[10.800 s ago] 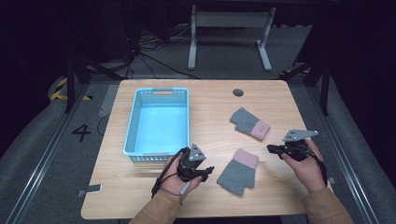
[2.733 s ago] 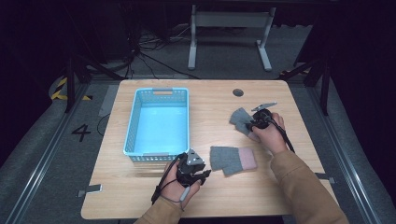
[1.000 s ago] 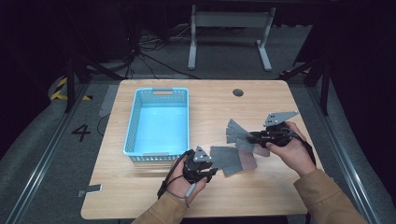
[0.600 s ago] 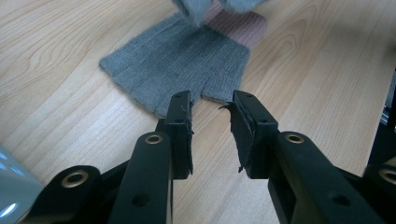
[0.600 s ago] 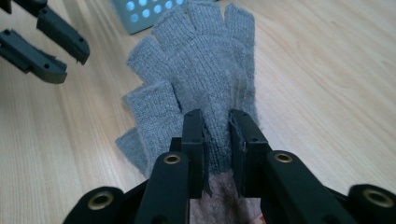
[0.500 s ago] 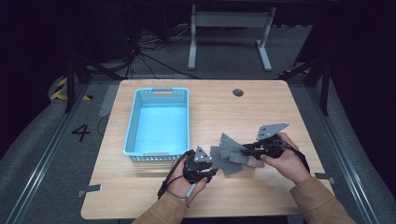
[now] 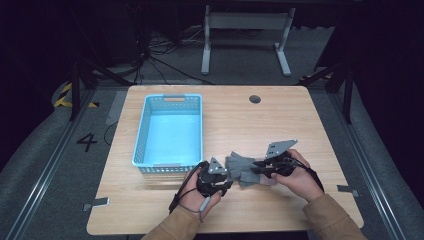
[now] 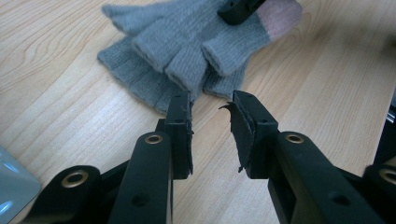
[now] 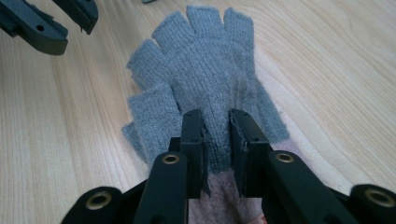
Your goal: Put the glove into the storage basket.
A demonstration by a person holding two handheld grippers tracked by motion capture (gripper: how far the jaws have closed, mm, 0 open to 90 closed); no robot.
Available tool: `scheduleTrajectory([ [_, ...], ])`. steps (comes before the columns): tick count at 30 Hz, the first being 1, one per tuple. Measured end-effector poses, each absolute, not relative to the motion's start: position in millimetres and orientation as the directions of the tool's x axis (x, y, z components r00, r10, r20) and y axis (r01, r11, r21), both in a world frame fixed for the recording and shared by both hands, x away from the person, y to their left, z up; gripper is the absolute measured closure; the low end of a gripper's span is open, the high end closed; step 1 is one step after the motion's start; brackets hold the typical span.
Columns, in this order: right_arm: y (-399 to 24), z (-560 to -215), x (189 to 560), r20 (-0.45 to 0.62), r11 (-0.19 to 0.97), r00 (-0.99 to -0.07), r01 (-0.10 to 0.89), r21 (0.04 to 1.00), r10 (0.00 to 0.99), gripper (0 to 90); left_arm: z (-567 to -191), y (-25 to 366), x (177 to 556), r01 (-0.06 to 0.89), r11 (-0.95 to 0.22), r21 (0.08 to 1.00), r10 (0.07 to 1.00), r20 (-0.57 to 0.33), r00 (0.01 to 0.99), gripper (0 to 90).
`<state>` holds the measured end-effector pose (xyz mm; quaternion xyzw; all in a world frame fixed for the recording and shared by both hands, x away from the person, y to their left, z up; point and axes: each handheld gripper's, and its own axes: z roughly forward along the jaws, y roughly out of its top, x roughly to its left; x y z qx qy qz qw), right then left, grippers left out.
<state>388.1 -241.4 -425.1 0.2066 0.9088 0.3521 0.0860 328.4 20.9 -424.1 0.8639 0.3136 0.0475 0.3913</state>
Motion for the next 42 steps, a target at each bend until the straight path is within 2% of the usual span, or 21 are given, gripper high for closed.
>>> scheduleTrajectory([
  [2,-240.0,-427.4,387.8,-0.011,0.67,-0.901,0.314,0.673,0.434,74.0,-425.0,20.5,328.4,0.507,-0.492,0.708,0.582,-0.165,0.796,69.2],
  [3,-239.1,-429.8,387.5,-0.009,0.665,-0.899,0.317,0.676,0.437,67.3,-425.3,20.6,328.7,0.508,-0.494,0.706,0.583,-0.165,0.796,69.2],
  [4,-239.1,-429.8,387.5,-0.009,0.665,-0.899,0.317,0.676,0.437,67.3,-425.5,20.6,328.9,0.508,-0.494,0.706,0.582,-0.165,0.796,69.2],
  [7,-239.6,-429.9,386.2,-0.022,0.654,-0.89,0.317,0.687,0.455,55.9,-426.2,20.7,329.3,0.512,-0.494,0.703,0.582,-0.17,0.795,69.2],
  [10,-245.1,-424.3,383.8,-0.018,0.622,-0.882,0.316,0.717,0.47,51.6,-426.9,20.2,330.1,0.512,-0.498,0.7,0.58,-0.17,0.796,69.1],
  [24,-290.7,-405.1,361.5,-0.014,0.562,-0.818,0.382,0.734,0.575,50.5,-432.2,15.9,334.5,0.519,-0.52,0.679,0.575,-0.172,0.8,68.6],
  [34,-299.2,-412.0,345.3,0.036,0.578,-0.793,0.473,0.664,0.608,50.0,-437.7,15.5,338.2,0.537,-0.537,0.651,0.582,-0.174,0.794,67.9],
  [42,-302.3,-421.7,338.7,0.033,0.596,-0.782,0.501,0.628,0.622,48.5,-444.1,10.7,340.4,0.542,-0.573,0.615,0.579,-0.164,0.798,67.2],
])
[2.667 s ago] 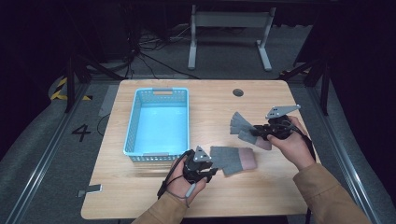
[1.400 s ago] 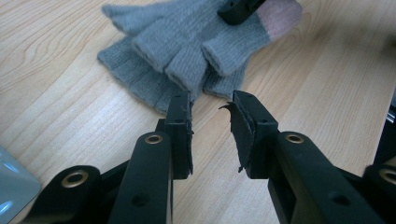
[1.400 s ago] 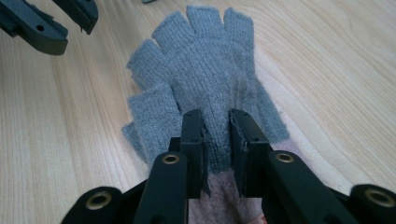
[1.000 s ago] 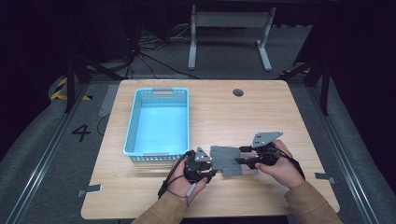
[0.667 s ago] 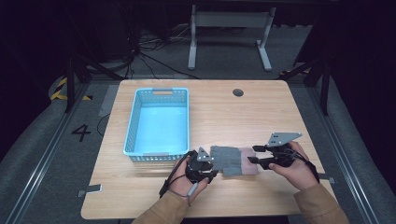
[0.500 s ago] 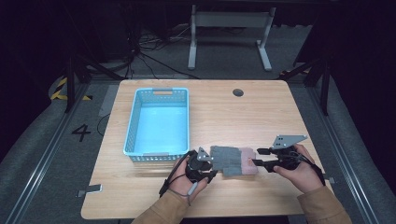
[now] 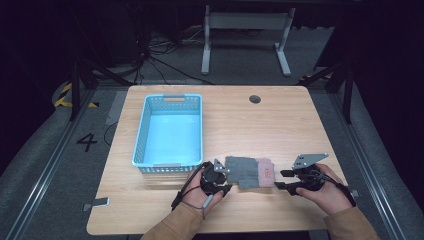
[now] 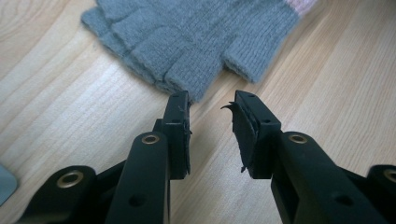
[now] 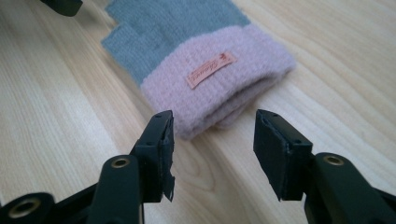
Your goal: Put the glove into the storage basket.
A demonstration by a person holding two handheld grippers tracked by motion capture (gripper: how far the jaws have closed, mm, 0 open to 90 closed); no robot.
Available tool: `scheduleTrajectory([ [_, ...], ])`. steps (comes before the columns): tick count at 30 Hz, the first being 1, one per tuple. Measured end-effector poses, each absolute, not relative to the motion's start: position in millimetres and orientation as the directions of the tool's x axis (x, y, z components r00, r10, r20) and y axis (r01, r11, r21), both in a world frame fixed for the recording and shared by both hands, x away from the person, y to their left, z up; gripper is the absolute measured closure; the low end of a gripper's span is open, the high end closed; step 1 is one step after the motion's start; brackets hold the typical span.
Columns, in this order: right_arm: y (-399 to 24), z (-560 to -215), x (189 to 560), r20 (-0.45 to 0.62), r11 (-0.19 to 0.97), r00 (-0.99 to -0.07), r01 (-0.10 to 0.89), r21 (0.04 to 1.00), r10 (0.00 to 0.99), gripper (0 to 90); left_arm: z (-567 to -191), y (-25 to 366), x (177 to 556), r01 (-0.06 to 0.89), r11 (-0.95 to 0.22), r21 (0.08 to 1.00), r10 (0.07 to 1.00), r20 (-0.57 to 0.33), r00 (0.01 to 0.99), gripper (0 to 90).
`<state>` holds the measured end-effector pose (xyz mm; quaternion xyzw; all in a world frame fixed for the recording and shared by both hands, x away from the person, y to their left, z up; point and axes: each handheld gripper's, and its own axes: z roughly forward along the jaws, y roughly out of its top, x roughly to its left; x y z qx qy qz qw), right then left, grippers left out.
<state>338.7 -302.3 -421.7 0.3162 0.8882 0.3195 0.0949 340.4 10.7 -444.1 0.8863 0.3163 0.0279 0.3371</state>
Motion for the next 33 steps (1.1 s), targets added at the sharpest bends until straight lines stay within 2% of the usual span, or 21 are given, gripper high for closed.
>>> scheduleTrajectory([
  [6,-299.5,-426.9,335.7,0.03,0.618,-0.797,0.492,0.613,0.604,50.7,-449.2,8.0,344.4,0.549,-0.585,0.596,0.588,-0.155,0.794,67.4],
  [17,-288.8,-429.8,331.5,-0.016,0.669,-0.822,0.452,0.59,0.569,70.3,-453.7,1.9,349.0,0.552,-0.588,0.591,0.595,-0.146,0.79,76.9],
  [27,-281.1,-433.4,331.2,-0.037,0.705,-0.839,0.431,0.563,0.543,77.6,-454.0,0.3,351.2,0.557,-0.585,0.59,0.607,-0.137,0.783,82.8],
  [33,-279.0,-432.7,329.9,-0.05,0.72,-0.845,0.42,0.552,0.532,85.4,-453.5,-1.2,350.2,0.549,-0.595,0.587,0.613,-0.11,0.782,88.5],
])
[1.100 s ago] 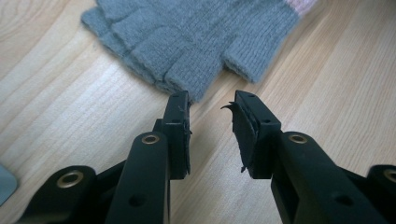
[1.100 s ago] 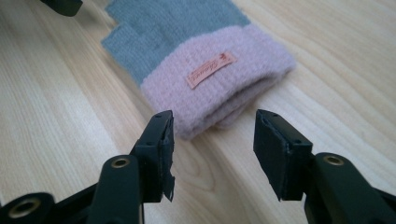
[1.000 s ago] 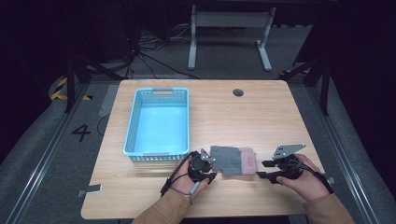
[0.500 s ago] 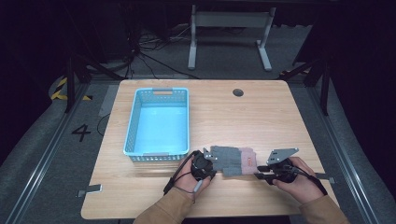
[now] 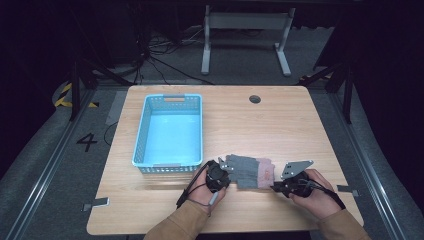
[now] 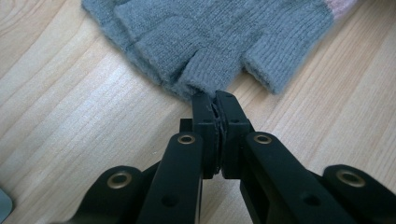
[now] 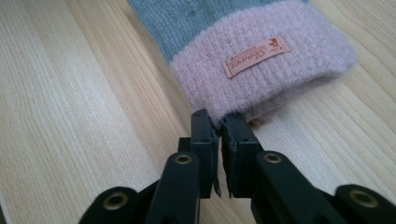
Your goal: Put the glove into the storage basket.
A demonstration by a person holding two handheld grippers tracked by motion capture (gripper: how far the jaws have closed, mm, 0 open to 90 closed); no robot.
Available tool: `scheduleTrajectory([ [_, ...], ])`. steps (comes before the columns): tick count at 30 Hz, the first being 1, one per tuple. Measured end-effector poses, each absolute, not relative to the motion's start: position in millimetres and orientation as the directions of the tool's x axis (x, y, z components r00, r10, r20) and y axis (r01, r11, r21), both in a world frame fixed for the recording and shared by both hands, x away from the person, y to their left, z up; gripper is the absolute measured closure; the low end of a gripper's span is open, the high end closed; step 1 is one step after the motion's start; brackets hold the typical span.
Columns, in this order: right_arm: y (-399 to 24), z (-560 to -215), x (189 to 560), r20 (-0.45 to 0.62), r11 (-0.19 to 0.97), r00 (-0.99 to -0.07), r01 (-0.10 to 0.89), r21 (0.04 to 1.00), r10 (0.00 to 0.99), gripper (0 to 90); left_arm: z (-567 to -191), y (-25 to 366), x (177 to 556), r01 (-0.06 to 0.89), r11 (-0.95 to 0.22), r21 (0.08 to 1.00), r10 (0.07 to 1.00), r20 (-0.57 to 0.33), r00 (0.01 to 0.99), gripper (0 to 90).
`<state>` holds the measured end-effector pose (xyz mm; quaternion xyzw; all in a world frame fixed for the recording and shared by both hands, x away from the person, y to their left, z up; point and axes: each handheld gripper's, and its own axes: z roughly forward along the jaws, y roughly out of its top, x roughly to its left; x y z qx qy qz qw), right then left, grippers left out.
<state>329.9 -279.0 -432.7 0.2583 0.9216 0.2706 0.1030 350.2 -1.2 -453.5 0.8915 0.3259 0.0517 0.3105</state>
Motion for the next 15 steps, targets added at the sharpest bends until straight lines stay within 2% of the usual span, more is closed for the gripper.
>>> scheduleTrajectory([
  [15,-281.2,-410.9,329.2,-0.167,0.702,-0.818,0.346,0.623,0.551,87.8,-440.1,4.0,343.8,0.506,-0.565,0.652,0.617,-0.075,0.784,89.0],
])
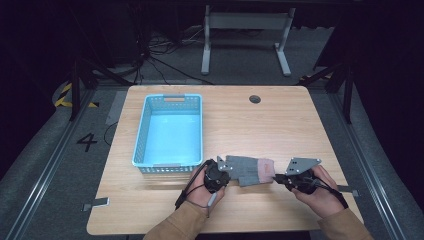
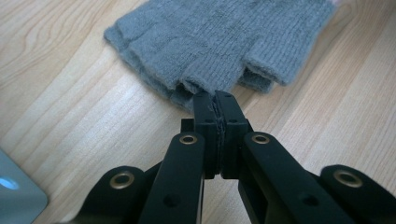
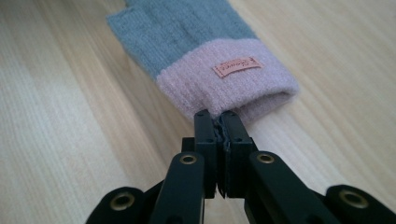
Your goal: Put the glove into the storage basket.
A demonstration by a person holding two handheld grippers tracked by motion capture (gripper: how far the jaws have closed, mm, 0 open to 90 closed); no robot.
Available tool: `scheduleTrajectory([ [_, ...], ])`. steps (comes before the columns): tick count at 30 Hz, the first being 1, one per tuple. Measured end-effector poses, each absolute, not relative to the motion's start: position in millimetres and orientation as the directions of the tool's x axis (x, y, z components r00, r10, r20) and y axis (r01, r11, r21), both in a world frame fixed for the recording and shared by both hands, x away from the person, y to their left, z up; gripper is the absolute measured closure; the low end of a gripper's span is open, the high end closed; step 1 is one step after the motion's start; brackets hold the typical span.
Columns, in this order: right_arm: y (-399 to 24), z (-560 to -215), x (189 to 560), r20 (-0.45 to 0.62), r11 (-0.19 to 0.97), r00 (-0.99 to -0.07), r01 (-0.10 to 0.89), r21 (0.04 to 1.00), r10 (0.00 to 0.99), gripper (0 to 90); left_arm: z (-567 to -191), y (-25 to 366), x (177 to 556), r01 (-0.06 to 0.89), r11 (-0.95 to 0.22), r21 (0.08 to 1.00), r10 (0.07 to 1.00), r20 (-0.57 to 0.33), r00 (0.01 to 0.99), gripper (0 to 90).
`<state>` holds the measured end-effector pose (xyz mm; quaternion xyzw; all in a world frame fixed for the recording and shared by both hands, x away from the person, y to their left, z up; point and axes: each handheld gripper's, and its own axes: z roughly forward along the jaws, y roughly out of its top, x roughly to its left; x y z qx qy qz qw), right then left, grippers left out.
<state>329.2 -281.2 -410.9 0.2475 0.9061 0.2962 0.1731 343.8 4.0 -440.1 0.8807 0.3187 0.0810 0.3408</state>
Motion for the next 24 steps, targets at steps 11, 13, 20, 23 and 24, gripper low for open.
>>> scheduleTrajectory([
  [11,-280.2,-415.4,341.2,-0.211,0.7,-0.803,0.318,0.639,0.557,88.0,-441.7,3.5,345.9,0.504,-0.565,0.653,0.621,-0.066,0.781,89.0],
  [13,-281.4,-419.0,343.0,-0.197,0.697,-0.804,0.331,0.636,0.561,87.9,-444.0,2.3,346.6,0.511,-0.569,0.645,0.618,-0.074,0.782,88.9],
  [20,-288.1,-427.5,347.7,-0.08,0.648,-0.801,0.417,0.638,0.594,82.8,-449.1,1.1,349.3,0.535,-0.581,0.613,0.612,-0.104,0.784,87.5],
  [23,-291.9,-426.6,347.7,-0.044,0.623,-0.79,0.447,0.642,0.612,75.7,-449.5,1.7,349.7,0.539,-0.575,0.616,0.619,-0.104,0.779,81.7],
  [24,-293.4,-425.7,347.1,-0.036,0.619,-0.79,0.45,0.644,0.612,73.3,-449.3,1.8,349.5,0.54,-0.57,0.619,0.624,-0.102,0.775,77.4],
])
